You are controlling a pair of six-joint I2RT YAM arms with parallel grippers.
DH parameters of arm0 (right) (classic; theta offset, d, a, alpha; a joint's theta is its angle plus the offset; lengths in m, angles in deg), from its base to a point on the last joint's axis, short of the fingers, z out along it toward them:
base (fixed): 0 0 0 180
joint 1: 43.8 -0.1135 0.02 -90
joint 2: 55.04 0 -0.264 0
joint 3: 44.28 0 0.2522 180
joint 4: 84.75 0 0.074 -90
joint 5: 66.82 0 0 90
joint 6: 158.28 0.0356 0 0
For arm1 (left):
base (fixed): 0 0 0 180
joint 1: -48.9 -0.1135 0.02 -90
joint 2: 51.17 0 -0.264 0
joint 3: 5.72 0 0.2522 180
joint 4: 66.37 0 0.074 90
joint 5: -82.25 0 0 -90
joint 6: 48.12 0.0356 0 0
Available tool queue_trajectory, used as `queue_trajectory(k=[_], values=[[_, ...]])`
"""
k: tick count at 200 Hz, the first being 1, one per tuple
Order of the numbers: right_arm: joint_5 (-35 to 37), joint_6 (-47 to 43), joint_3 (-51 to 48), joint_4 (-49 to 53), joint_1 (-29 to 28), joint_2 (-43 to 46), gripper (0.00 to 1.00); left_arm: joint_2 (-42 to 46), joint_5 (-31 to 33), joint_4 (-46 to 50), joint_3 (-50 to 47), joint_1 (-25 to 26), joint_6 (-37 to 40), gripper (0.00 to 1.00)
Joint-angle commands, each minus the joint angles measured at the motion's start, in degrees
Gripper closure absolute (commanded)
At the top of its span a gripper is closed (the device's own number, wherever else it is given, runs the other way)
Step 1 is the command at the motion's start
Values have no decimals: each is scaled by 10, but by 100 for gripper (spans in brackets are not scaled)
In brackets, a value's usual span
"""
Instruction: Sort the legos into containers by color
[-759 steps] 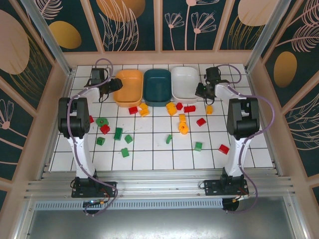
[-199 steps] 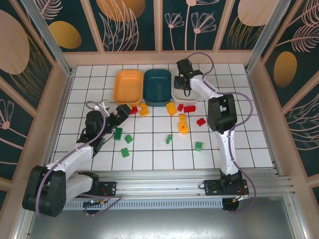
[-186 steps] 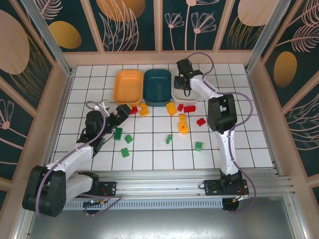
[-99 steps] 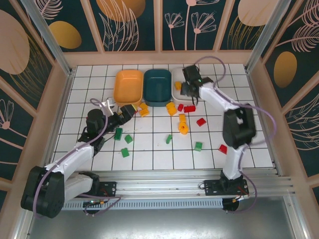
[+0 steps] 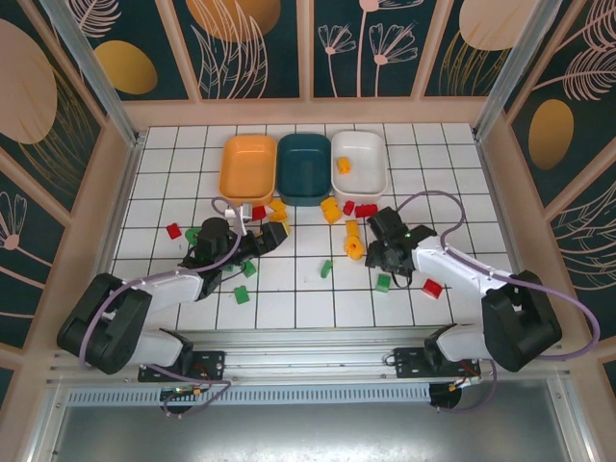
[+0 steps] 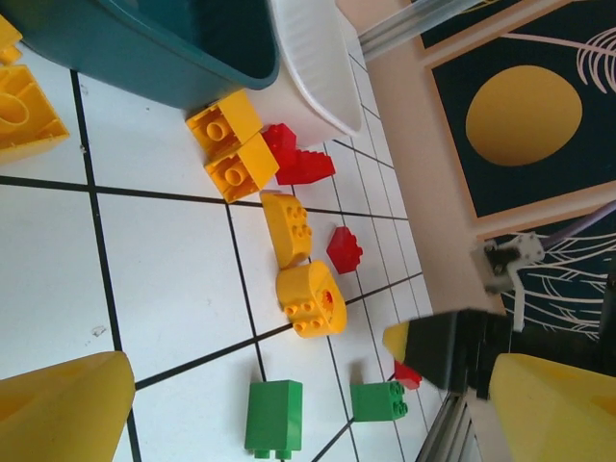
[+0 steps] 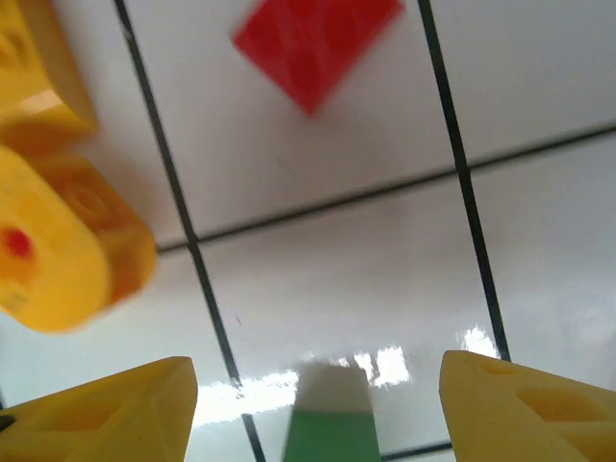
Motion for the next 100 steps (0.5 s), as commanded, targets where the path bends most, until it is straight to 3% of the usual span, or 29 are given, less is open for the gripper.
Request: queue_trajectory(k=[1,74,100], values=[[-15,54,-3,12,-38,1,32,-24,-23,-53,9,1,-9,8],[40,133,-38,26,-66,-10,36,-9,-26,-57,-35,1,-11,9],[22,142,-50,7,-70,-17,41,15,-23,-24,-33,1,9,8]])
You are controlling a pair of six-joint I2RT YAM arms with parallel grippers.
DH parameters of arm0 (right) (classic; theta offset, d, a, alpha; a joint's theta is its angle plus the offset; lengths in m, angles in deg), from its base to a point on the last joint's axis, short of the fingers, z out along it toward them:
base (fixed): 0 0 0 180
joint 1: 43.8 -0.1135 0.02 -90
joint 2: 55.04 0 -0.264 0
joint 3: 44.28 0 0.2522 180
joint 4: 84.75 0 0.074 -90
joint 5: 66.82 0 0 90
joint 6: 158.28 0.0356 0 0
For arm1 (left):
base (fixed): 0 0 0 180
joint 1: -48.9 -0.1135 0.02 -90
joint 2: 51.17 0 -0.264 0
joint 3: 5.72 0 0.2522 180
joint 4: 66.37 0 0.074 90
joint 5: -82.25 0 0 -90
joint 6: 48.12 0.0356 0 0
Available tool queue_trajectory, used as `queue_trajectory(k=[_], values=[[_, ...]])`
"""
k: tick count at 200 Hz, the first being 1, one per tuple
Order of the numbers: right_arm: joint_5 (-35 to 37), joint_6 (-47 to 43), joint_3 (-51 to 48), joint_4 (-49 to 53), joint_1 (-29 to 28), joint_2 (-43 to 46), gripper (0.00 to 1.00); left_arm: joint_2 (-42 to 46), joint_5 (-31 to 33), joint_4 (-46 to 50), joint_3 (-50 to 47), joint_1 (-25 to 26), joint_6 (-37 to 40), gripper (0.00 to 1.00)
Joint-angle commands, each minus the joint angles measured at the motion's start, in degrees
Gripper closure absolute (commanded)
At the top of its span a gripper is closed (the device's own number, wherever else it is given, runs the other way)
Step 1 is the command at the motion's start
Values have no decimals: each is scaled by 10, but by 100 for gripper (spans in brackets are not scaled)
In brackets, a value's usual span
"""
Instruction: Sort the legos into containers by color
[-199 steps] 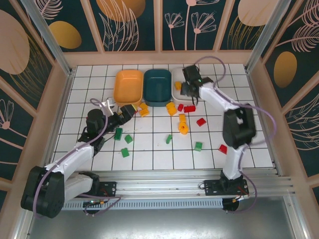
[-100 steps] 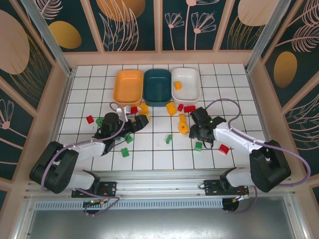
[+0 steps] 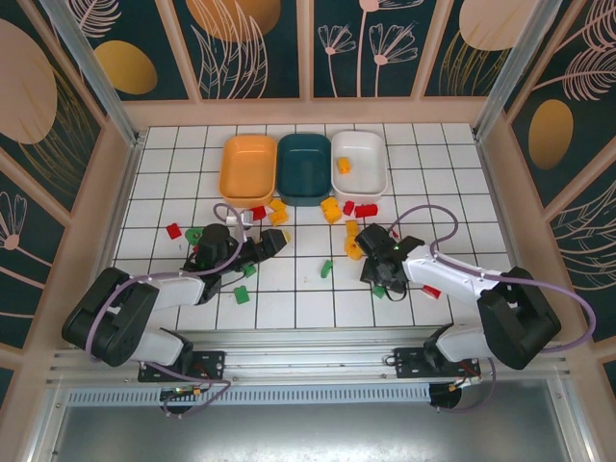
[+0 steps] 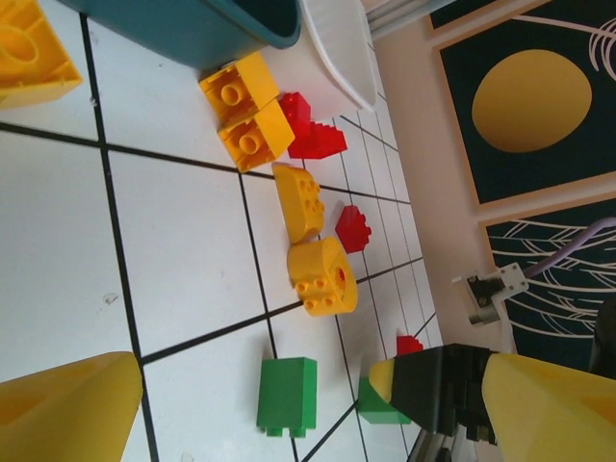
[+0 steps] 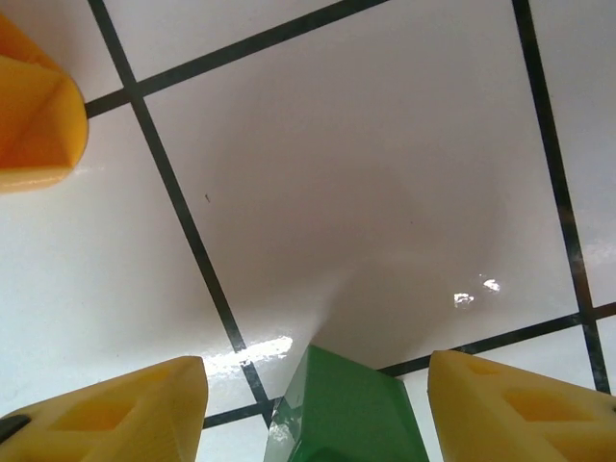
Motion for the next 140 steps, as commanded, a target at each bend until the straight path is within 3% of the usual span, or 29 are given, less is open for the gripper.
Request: queue_trajectory(k=[1,58,140], values=[[12,32,-16,-3,-9,-10,41,28,-6,13,0,1,21,8],[11,88,-19,5,-39,-25,37,81,5,51,-13,1,47,7],[16,68,37,-18,-35,-73,70,132,10,80,-17,1,58,5]])
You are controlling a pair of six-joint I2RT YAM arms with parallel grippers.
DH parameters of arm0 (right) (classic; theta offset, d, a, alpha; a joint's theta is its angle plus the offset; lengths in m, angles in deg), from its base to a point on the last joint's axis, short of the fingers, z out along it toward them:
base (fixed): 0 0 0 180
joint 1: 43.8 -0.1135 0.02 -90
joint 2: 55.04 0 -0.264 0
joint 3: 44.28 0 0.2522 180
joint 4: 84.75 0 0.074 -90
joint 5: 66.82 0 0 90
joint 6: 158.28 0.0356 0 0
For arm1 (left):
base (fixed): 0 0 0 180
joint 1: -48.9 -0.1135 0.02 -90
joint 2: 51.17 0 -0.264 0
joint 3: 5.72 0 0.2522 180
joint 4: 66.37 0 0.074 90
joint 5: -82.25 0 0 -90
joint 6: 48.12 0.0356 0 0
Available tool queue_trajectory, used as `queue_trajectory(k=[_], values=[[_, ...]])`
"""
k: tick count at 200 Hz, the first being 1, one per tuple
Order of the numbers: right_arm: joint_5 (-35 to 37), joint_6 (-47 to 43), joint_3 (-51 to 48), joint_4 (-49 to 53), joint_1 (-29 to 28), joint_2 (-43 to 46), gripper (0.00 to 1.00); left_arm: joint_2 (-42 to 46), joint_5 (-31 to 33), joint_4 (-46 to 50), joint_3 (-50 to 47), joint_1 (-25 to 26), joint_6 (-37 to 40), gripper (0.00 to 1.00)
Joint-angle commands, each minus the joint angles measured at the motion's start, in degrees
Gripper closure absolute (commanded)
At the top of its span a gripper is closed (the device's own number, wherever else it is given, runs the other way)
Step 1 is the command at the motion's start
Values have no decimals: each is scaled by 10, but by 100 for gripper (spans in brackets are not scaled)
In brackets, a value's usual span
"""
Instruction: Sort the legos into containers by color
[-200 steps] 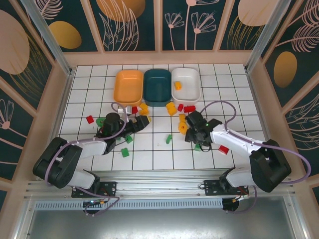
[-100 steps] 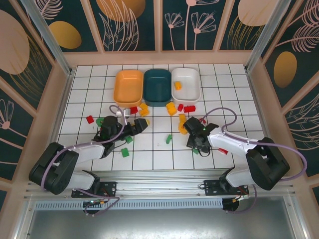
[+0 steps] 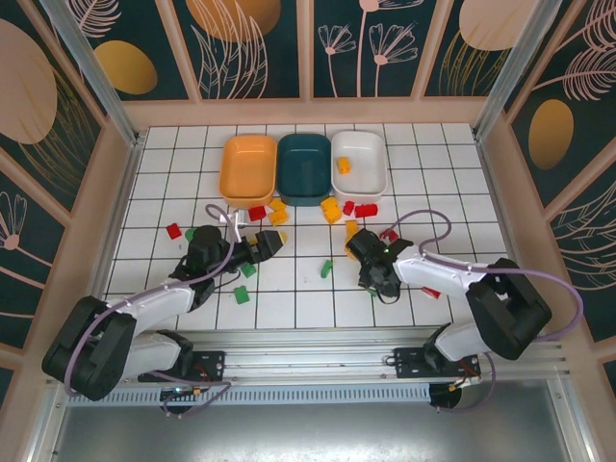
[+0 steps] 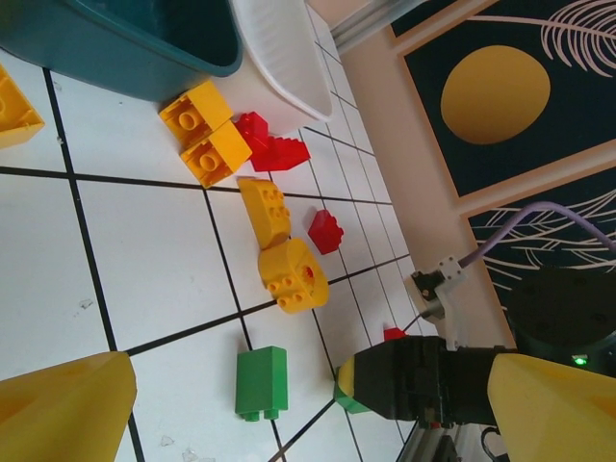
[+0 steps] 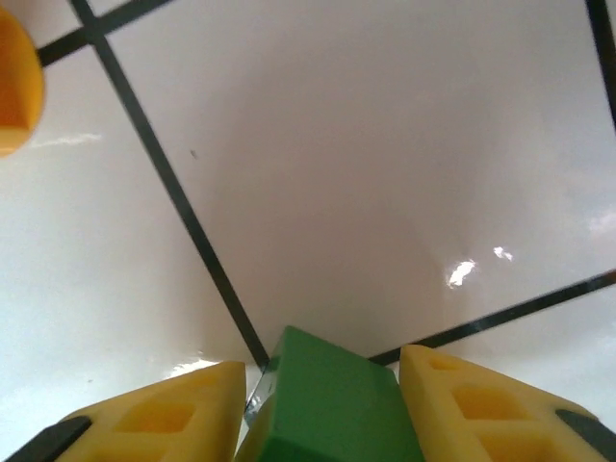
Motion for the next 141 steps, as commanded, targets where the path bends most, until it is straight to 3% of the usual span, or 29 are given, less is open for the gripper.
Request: queue_trajectory(k=[1,38,87,141], values=[[17,-4,26,-9,0,-24,70,18,4,8,-8,1,15,5],[43,-29,78,-2,-2,-46,74,47,29,35,-4,1,11,5],[89,-116,251,0,15,-102,75,78,190,187,36,-12,-12,2],[57,-264,499,-109,56,-295,76,73,164,270,81,-115,-30,2]])
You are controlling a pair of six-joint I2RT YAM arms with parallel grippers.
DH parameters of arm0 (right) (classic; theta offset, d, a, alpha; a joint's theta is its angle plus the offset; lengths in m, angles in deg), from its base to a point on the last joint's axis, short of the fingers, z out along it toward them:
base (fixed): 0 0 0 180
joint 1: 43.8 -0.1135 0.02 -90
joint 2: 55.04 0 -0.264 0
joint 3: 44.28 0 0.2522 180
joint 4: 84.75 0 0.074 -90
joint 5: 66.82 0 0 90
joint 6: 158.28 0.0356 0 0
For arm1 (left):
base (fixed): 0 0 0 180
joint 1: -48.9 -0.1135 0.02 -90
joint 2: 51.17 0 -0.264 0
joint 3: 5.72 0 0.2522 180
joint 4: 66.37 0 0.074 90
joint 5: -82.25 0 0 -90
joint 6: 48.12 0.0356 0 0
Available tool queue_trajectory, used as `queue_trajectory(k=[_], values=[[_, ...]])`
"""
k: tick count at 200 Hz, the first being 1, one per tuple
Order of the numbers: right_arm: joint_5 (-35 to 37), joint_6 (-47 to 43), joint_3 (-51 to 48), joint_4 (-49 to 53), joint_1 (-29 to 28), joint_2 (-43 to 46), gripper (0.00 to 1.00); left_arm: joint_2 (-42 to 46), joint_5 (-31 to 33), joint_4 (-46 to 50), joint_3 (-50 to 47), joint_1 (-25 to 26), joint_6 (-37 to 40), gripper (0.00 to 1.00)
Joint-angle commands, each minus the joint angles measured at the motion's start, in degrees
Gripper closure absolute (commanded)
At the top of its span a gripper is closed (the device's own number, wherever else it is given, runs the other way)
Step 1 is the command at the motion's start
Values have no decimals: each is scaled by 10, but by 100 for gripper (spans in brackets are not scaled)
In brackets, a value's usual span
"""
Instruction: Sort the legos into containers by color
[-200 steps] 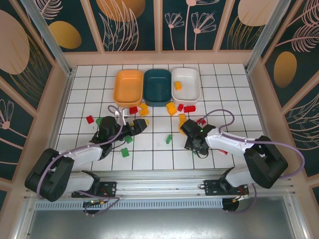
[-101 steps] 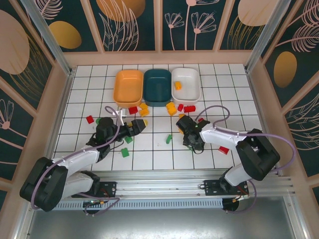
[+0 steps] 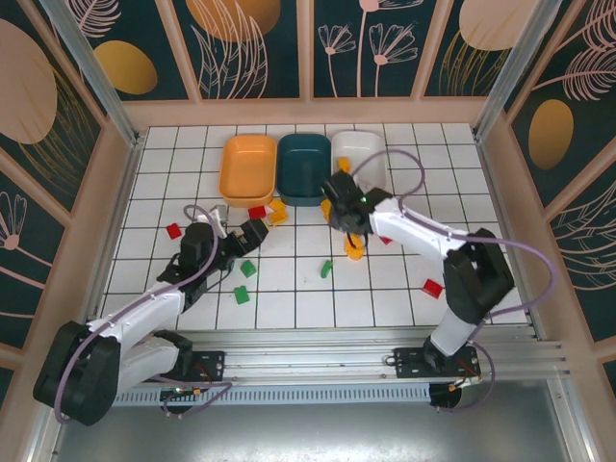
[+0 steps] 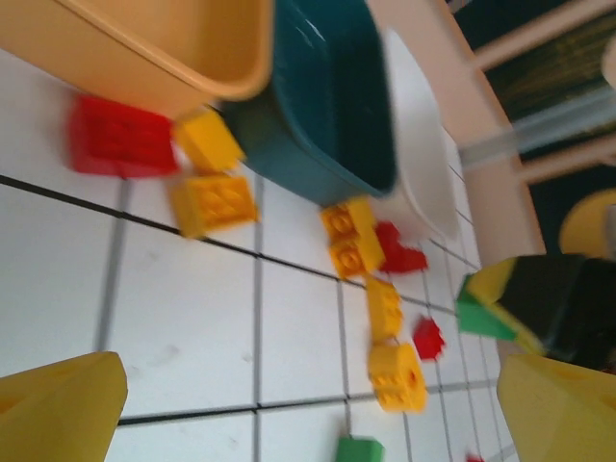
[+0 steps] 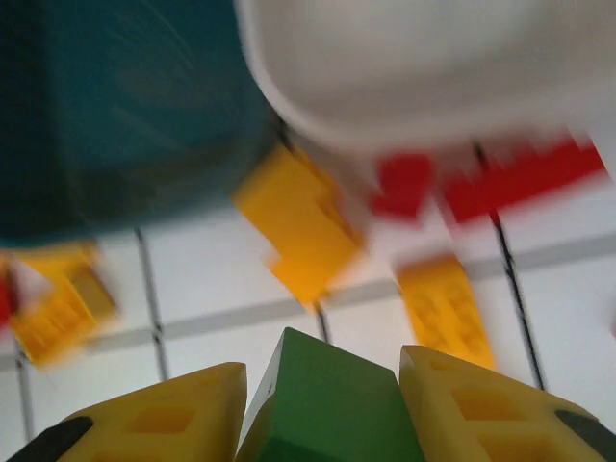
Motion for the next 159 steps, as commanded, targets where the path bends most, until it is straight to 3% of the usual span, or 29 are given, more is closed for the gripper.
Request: queue_trajectory(k=[1,53,86,103,134,159], values=[[0,-84,86,-51,13,-76,76,2,4,74,43,-27,-3,1],[-26,-129,278,-23,47,-243,73,36,-39,81,22,-28,-32,2],[-33,-166,347,-9,38,-265,44,61,-93,59,30,-27,-13,1],[-17,-179,364,-10,27,-249,40,77,-97,56,37,-27,-5,2],[67,-202,259,-50,3,-139,36,86,-101,47,51,-19,-3,1],[144,-158,71,-56,18,0,33,76,-90,3,49,37,1,2]])
